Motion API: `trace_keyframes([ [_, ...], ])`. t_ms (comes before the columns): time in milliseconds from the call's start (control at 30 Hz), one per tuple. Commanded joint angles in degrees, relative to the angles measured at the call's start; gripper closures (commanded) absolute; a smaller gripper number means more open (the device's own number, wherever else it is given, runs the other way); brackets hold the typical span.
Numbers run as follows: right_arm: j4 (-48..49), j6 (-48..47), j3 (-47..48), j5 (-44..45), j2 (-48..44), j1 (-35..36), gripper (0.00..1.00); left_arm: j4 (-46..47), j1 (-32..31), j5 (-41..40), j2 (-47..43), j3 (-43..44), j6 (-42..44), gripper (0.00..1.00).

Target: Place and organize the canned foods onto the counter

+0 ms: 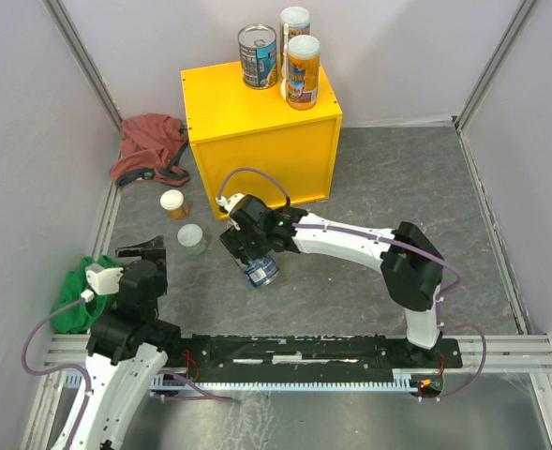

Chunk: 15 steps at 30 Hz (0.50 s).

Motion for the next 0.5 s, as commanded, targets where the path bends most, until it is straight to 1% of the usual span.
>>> trace_keyframes([
  [0,9.8,0.1,-1.7,2.1,-7.1,-0.3,0.63,4.2,0.0,-0.5,1.1,-0.6,1.5,0.04],
  [200,13.9,0.1,-8.6,4.8,-11.8,-0.2,0.64,5.1,-0.1,-0.5,1.2,-1.2,2.4,0.04],
  [467,22.6,-0.1,-22.8,10.4,-20.8,-0.2,0.65,6.9,-0.1,-0.7,1.3,-1.2,5.5,0.04],
])
